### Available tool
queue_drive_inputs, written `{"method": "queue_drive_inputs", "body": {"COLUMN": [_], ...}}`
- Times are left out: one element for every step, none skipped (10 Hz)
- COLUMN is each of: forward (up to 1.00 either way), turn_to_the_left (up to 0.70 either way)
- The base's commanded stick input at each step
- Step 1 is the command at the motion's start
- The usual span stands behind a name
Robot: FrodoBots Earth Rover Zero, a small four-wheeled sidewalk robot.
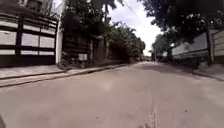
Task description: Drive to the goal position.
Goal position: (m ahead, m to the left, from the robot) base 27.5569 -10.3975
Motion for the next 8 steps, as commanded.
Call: {"method": "queue_drive_inputs", "body": {"forward": [0.7, 0.7, 0.7, 0.7, 0.7, 0.7, 0.7, 0.7], "turn_to_the_left": [0.0, 0.0, 0.0, 0.0, 0.0, 0.0, 0.0, 0.0]}}
